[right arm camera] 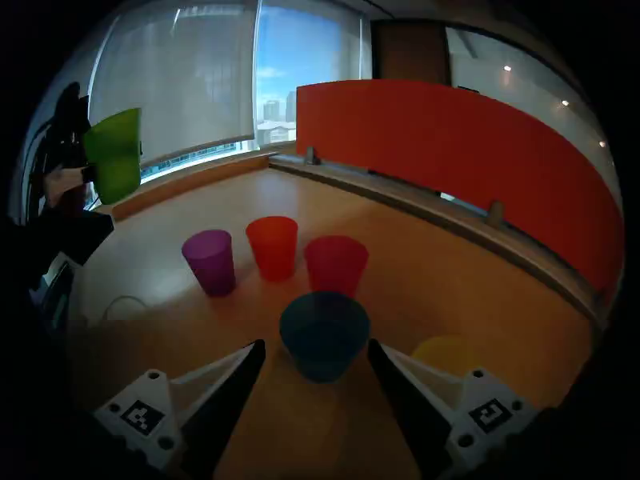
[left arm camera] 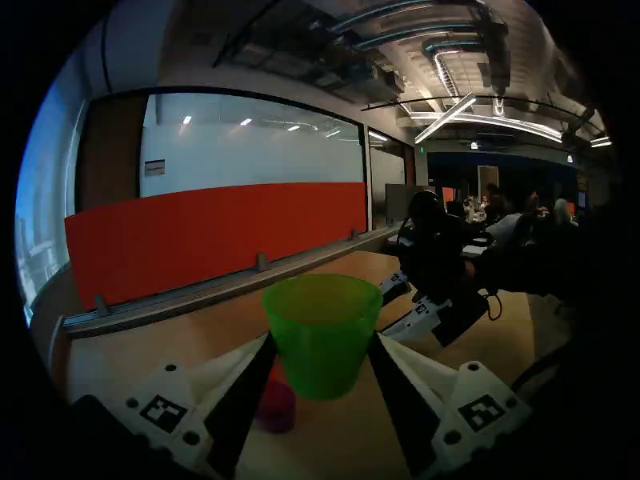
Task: Pour water
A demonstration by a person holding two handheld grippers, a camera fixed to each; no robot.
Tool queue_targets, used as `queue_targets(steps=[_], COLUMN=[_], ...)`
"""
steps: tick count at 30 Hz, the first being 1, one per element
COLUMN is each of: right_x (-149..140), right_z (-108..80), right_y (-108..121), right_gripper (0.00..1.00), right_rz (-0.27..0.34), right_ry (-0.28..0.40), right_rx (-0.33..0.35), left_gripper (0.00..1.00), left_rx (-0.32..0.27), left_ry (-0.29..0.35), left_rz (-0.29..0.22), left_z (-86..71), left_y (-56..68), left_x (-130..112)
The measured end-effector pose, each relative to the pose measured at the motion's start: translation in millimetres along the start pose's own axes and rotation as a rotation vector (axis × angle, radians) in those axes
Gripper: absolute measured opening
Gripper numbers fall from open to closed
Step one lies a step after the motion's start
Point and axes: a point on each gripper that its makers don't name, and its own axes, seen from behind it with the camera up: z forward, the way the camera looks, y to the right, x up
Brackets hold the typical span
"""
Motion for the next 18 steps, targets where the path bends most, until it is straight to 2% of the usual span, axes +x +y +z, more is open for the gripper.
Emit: queue_targets(steps=[18], right_x=[-5], right_z=[34.5], right_y=[7], right_gripper=[0.99], right_rz=[-0.029], right_ry=[-0.032], right_rx=[-0.02], left_gripper=[0.8], left_rx=[0.008], left_ry=[0.004], left_rz=[0.003], left_z=[-4.8], left_y=[-6.1], left_x=[-2])
